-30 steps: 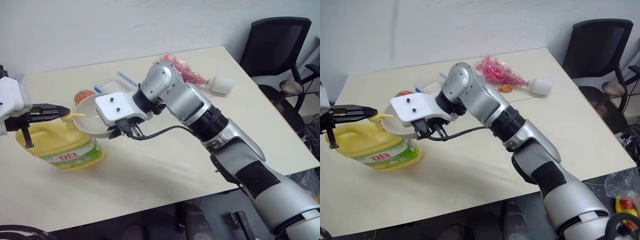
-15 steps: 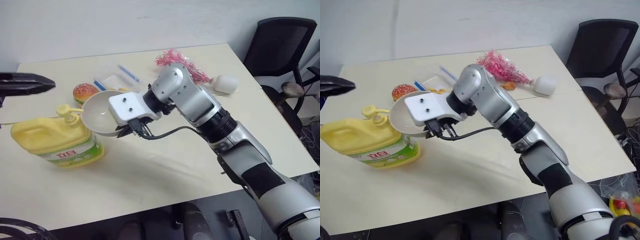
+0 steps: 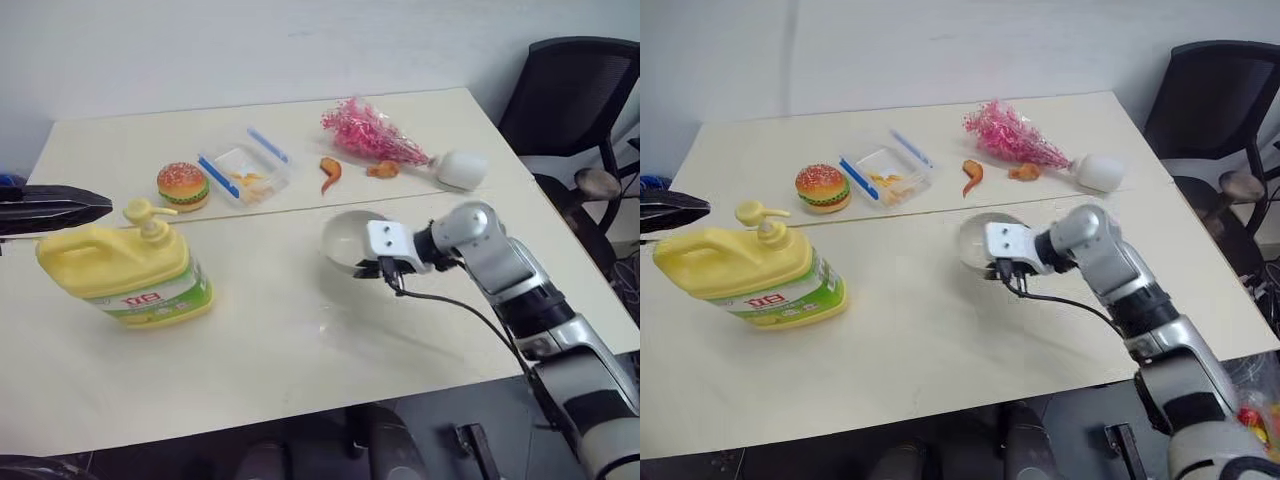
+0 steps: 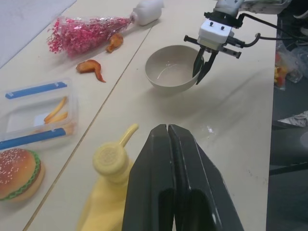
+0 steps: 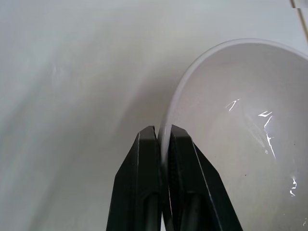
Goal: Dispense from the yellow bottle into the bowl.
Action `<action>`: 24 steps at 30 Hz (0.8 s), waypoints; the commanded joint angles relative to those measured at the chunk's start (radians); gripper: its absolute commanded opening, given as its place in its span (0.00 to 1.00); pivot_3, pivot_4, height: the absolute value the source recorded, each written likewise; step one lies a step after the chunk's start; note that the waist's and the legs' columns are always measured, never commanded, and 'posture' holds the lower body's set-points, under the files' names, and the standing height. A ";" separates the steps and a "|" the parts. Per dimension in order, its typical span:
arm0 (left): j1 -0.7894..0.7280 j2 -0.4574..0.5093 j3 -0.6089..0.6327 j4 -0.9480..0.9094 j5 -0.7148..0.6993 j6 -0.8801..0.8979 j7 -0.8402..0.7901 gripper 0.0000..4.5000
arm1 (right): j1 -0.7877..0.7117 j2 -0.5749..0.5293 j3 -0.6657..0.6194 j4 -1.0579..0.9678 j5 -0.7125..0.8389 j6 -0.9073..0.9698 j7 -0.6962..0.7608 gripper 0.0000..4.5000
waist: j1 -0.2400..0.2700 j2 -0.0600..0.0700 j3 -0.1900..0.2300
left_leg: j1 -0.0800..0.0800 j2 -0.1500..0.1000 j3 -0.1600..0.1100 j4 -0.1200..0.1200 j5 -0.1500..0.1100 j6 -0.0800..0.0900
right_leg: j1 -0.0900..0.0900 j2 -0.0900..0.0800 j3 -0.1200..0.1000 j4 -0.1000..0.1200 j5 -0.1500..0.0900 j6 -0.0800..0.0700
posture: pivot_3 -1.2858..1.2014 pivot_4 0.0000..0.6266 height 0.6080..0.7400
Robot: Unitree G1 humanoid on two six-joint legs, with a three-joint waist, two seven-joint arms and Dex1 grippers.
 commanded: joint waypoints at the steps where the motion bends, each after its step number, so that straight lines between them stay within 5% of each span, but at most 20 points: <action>1: 0.029 -0.037 0.067 -0.078 -0.067 0.072 0.015 0.14 | 0.108 -0.034 -0.083 0.028 -0.026 -0.049 -0.147 0.14 | 0.004 0.000 0.000 | 0.000 0.000 0.000 0.000 0.000 0.000 | 0.000 0.000 0.000 0.001 0.000 0.000 | 0.52 0.24 1.00; 12: 0.039 -0.066 0.030 -0.121 -0.127 0.069 0.066 0.92 | 0.198 -0.049 -0.168 0.016 -0.001 -0.027 -0.242 0.97 | 0.008 0.000 0.000 | 0.000 0.000 -0.001 0.001 0.000 0.000 | 0.001 0.000 0.001 0.000 0.001 -0.001 | 0.52 0.24 1.00; 13: 0.041 -0.068 0.026 -0.118 -0.123 0.062 0.067 0.99 | 0.190 -0.063 -0.185 0.009 0.006 -0.028 -0.237 1.00 | 0.008 0.000 0.000 | 0.000 0.000 -0.001 0.001 0.000 0.000 | 0.001 0.000 0.001 0.000 0.001 -0.001 | 0.52 0.24 1.00; 18: 0.079 -0.090 0.017 -0.114 -0.078 -0.003 0.071 1.00 | 0.101 -0.147 -0.307 -0.027 0.130 0.021 -0.151 1.00 | 0.011 0.001 0.001 | 0.000 0.000 -0.001 0.002 0.000 0.000 | 0.001 -0.001 0.000 -0.002 0.002 -0.001 | 0.52 0.24 1.00; 24: 0.137 -0.089 0.065 -0.088 -0.052 -0.021 0.039 1.00 | 0.112 -0.451 -0.382 -0.041 0.377 0.075 0.300 1.00 | 0.035 0.002 0.002 | 0.000 0.000 -0.003 0.001 0.000 0.000 | 0.001 0.000 -0.002 -0.005 0.002 -0.001 | 0.52 0.24 1.00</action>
